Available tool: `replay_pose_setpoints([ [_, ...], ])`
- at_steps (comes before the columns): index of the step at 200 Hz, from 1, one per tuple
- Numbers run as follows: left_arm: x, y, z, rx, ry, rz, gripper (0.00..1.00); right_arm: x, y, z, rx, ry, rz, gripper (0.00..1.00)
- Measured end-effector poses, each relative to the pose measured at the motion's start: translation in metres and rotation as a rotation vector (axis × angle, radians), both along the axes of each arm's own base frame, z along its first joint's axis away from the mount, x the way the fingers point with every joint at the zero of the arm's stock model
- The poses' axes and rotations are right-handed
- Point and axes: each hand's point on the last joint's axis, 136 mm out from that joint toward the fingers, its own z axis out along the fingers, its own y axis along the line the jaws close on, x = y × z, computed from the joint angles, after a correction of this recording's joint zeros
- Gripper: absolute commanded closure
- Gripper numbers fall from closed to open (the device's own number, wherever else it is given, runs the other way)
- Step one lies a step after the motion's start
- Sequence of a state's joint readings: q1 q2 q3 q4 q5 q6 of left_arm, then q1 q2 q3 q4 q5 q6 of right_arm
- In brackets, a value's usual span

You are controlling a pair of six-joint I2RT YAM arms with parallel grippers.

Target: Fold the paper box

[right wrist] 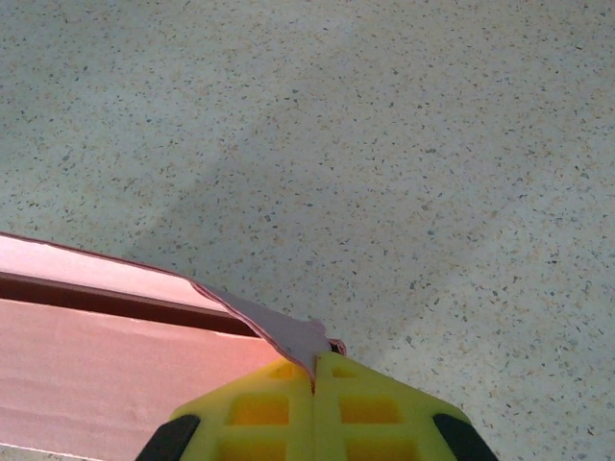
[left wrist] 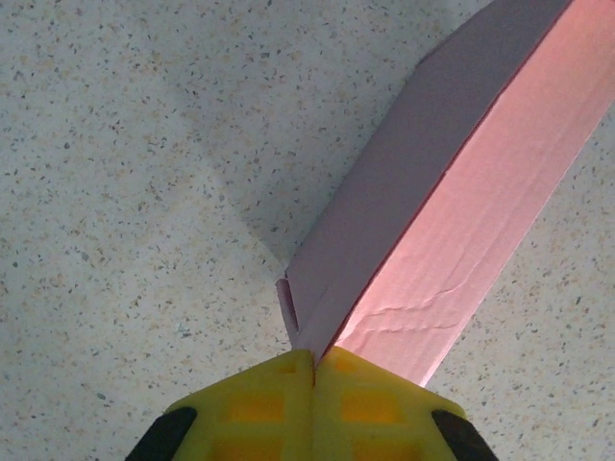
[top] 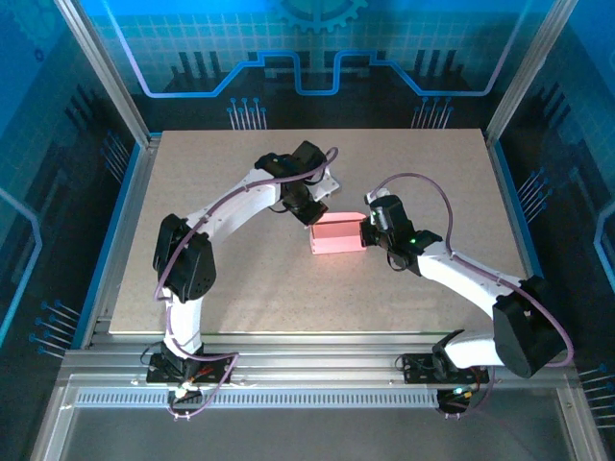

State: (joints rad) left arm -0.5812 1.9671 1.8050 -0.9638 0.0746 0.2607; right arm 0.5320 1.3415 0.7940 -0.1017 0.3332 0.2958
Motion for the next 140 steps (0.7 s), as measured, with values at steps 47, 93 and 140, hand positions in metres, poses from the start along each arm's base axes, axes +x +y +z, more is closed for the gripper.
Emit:
replay_pose_setpoints([
  [47,0.005,-0.002,0.001,-0.038,0.025,0.142,1.0,0.0,0.0,0.0,0.011,0.0,-0.013,0.99],
  [93,0.015,-0.002,-0.006,-0.068,0.027,0.277,1.0,-0.001,0.002,0.001,0.012,-0.008,-0.037,0.99],
  [140,0.028,-0.004,-0.006,-0.114,-0.006,0.388,1.0,-0.001,0.002,0.001,0.009,-0.014,-0.066,0.98],
])
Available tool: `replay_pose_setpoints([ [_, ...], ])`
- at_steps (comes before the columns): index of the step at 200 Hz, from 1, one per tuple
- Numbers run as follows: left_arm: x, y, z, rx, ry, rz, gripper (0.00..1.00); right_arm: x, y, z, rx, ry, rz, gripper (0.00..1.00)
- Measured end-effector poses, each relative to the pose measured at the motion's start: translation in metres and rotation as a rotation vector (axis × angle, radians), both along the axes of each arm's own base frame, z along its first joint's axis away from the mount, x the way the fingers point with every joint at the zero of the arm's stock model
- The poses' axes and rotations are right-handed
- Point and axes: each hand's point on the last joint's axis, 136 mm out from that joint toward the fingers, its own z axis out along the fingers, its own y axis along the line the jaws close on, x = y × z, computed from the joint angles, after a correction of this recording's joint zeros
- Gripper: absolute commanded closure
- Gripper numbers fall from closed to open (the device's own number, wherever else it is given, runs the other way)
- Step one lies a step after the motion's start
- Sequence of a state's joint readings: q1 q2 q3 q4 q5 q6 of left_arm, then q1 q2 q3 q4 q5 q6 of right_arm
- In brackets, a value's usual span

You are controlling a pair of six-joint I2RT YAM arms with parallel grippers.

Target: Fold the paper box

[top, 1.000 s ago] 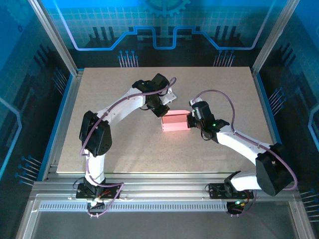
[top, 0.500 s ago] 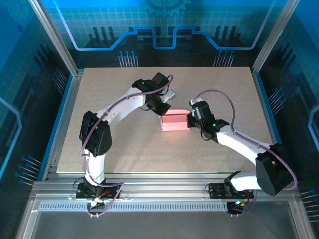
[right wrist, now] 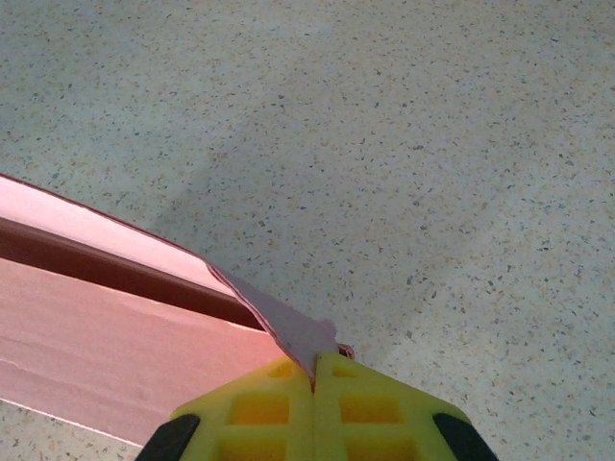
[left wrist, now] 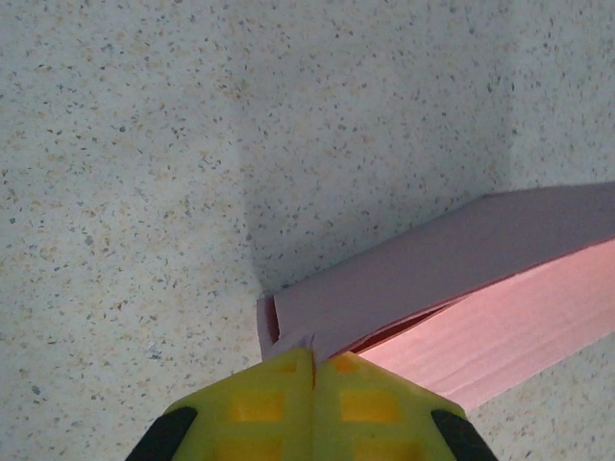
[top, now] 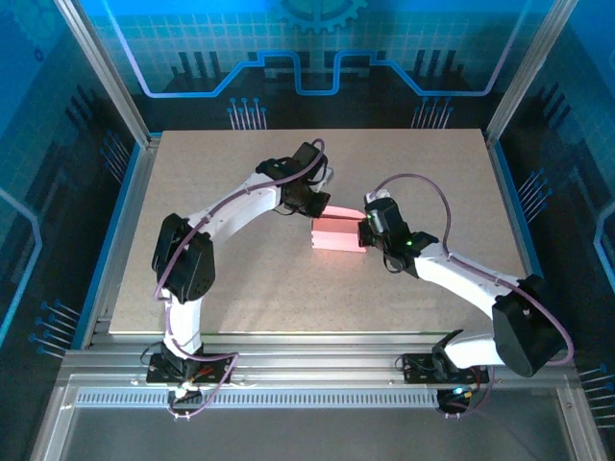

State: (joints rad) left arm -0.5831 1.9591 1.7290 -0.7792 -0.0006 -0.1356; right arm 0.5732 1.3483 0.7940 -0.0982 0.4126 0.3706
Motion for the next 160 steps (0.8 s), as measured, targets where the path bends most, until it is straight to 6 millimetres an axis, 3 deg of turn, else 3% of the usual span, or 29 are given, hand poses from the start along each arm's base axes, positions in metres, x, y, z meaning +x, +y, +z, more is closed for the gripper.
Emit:
replay_pose_setpoints([
  [160,0.0066,0.0069,0.0007,-0.025,0.074,0.1,1.0,0.0055,0.0052,-0.0008,-0.001,-0.005,-0.01,0.98],
])
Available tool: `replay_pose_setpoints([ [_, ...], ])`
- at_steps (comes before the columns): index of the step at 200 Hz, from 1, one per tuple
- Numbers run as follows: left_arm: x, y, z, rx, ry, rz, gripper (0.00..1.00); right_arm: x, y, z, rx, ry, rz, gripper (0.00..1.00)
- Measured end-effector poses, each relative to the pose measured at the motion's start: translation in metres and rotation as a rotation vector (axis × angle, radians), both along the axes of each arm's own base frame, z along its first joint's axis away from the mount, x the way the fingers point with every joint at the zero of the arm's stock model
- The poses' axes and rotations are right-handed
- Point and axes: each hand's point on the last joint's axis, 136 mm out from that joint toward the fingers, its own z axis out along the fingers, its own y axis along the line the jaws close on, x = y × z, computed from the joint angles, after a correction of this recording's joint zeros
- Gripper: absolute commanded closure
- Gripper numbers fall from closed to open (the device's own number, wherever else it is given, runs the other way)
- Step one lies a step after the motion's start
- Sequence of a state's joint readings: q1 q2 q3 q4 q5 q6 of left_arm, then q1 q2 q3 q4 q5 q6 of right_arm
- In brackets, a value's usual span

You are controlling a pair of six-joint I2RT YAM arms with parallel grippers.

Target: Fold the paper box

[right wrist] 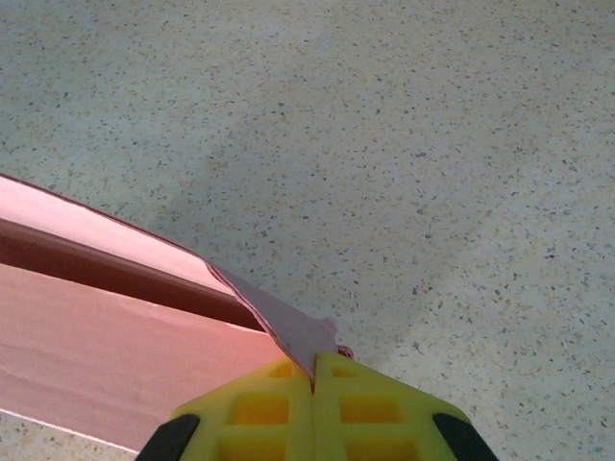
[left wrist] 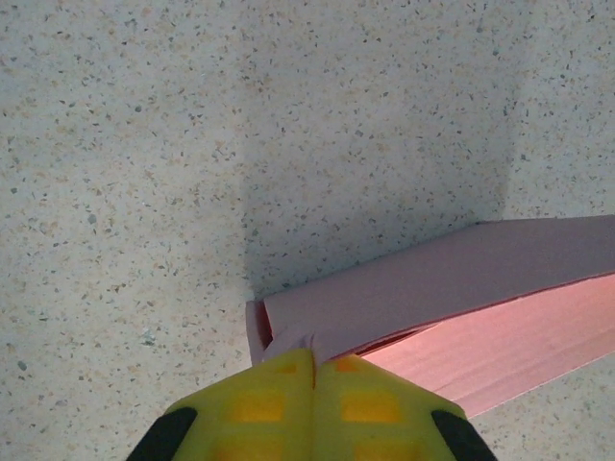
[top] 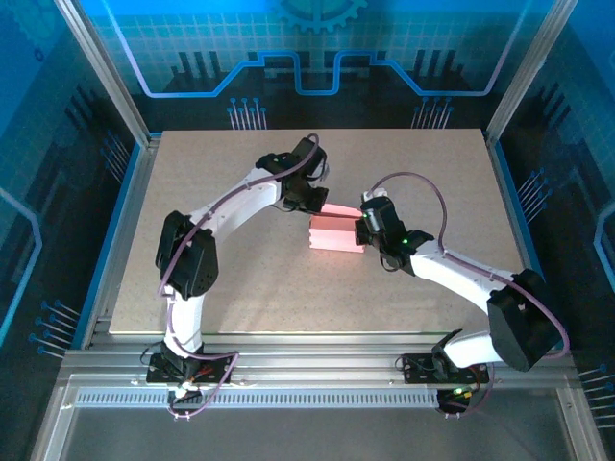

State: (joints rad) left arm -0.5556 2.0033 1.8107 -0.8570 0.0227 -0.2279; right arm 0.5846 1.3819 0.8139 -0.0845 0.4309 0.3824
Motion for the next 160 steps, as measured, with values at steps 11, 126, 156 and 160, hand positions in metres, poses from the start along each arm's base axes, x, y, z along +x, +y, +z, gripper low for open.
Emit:
replay_pose_setpoints([
  [11,0.003,0.001,0.0,-0.008,0.023,0.009,1.0,0.0,0.001,0.0,0.004,0.0,0.003,0.98],
  [126,0.013,0.003,-0.003,-0.068,0.126,0.079,1.0,0.004,0.006,-0.001,0.007,-0.006,0.009,0.98],
  [156,0.015,0.002,-0.01,-0.089,0.104,0.086,1.0,0.004,0.007,-0.001,0.009,-0.003,0.008,0.98],
  [160,0.014,0.003,-0.011,-0.09,0.103,0.086,1.0,0.004,0.007,-0.002,0.01,-0.001,0.01,0.98],
])
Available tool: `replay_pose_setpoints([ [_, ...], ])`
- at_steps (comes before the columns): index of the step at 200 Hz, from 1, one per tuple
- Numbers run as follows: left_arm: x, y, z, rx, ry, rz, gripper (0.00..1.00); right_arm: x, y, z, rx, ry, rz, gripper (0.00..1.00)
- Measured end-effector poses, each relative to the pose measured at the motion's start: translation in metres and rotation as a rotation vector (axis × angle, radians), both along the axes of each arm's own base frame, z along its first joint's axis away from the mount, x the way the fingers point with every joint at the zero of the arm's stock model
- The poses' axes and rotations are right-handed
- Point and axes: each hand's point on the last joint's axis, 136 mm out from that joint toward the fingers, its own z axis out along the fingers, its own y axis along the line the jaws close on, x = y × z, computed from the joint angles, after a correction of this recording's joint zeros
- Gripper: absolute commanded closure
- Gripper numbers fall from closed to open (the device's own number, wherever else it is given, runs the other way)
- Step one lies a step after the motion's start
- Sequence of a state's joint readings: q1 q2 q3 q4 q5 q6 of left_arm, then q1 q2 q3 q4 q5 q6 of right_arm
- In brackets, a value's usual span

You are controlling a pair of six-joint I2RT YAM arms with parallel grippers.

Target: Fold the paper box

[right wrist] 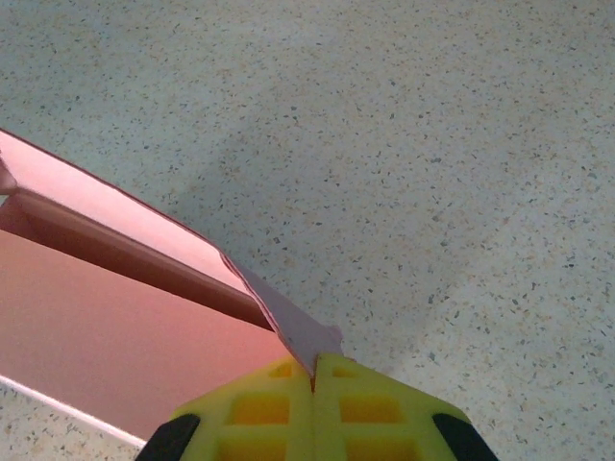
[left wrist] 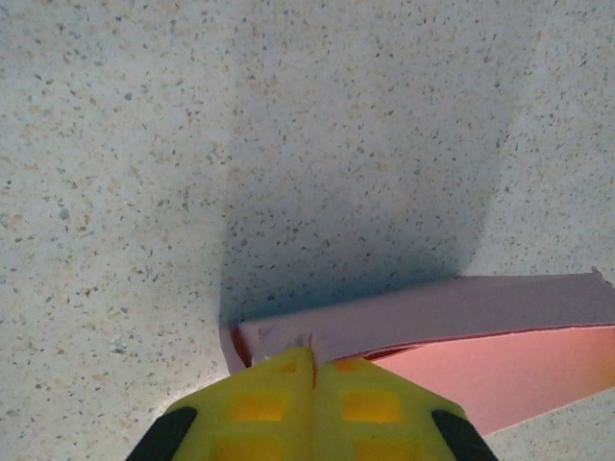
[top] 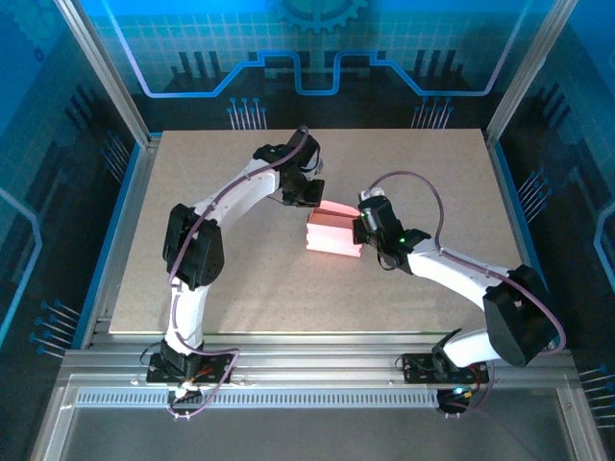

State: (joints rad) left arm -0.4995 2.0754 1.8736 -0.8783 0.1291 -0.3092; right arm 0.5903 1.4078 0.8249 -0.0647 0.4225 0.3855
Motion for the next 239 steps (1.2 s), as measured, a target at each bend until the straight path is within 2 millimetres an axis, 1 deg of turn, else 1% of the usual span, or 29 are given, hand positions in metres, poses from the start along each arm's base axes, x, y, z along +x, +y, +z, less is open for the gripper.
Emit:
replay_pose_setpoints([
  [31,-0.01,0.004,-0.008,-0.015,-0.012,0.003,1.0,-0.003,0.002,-0.004,0.001,0.02,0.014,0.98],
  [49,-0.012,0.005,-0.007,-0.025,-0.027,0.003,0.98,-0.004,0.003,-0.004,0.003,0.023,0.016,0.98],
  [87,-0.011,0.005,-0.005,-0.047,-0.066,0.002,0.99,-0.004,0.003,-0.004,0.001,0.02,0.014,0.99],
  [143,-0.019,0.002,-0.001,-0.093,-0.214,-0.049,1.0,-0.009,0.004,-0.003,-0.009,-0.037,0.017,0.99],
  [175,-0.017,0.002,0.002,-0.126,-0.316,-0.055,1.0,-0.006,0.004,0.002,-0.018,-0.081,0.008,0.99],
  [216,-0.006,-0.001,0.012,-0.155,-0.434,-0.059,1.0,0.001,0.002,0.013,-0.024,-0.14,-0.01,0.98],
  [228,-0.003,-0.001,0.017,-0.162,-0.463,-0.056,0.97,0.003,0.002,0.016,-0.024,-0.154,-0.014,0.98],
  [239,0.0,-0.002,0.021,-0.17,-0.486,-0.052,0.9,0.005,0.002,0.018,-0.025,-0.166,-0.017,0.98],
])
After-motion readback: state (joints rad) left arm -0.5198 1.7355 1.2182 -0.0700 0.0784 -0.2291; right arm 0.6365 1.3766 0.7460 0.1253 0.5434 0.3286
